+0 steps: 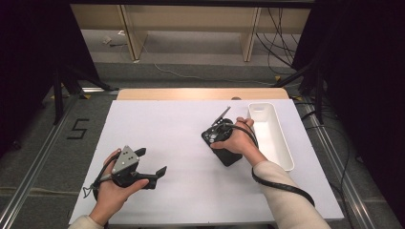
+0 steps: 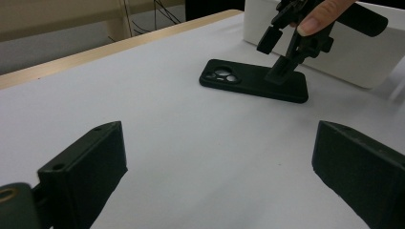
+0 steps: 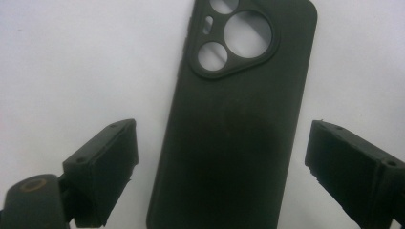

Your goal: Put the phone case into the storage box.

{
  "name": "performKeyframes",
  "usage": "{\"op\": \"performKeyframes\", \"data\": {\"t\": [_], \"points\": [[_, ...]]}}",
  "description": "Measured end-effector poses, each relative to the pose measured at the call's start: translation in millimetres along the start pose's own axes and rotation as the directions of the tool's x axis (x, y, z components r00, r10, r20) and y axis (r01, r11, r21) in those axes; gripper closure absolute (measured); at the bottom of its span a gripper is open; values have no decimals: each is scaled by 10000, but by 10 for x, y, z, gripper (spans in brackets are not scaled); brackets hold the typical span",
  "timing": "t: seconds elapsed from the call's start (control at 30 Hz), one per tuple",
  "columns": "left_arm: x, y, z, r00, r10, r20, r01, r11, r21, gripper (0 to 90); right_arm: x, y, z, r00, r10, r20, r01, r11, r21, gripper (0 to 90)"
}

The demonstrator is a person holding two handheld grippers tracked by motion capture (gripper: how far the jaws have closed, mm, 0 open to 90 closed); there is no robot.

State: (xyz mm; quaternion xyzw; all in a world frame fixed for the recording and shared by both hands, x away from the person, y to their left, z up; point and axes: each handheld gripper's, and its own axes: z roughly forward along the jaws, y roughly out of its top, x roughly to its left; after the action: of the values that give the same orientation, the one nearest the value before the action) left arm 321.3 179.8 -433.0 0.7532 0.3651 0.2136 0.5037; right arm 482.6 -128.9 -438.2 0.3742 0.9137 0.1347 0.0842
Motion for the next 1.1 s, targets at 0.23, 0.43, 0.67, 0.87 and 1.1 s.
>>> {"op": "performKeyframes", "data": {"t": [0.23,0.43,0.67,0.87,1.1], "points": [[7,-2,-1,10000,-15,19,15,10000,0,40,-25,45,118,9991,325,263,-339,9981,518,62],[-1,2,1,10000,-13,31,13,10000,-14,40,-22,31,188,9987,397,316,-421,9959,796,60],[3,0,2,10000,-38,50,38,10000,-7,40,-28,47,267,9984,397,412,-439,9935,1054,60],[3,-1,3,10000,-19,47,19,10000,-1,39,-13,54,292,9979,444,467,-499,9910,1240,61],[-1,0,4,10000,-14,59,14,10000,-2,37,-18,61,307,9973,567,474,-629,9878,1425,59]]}}
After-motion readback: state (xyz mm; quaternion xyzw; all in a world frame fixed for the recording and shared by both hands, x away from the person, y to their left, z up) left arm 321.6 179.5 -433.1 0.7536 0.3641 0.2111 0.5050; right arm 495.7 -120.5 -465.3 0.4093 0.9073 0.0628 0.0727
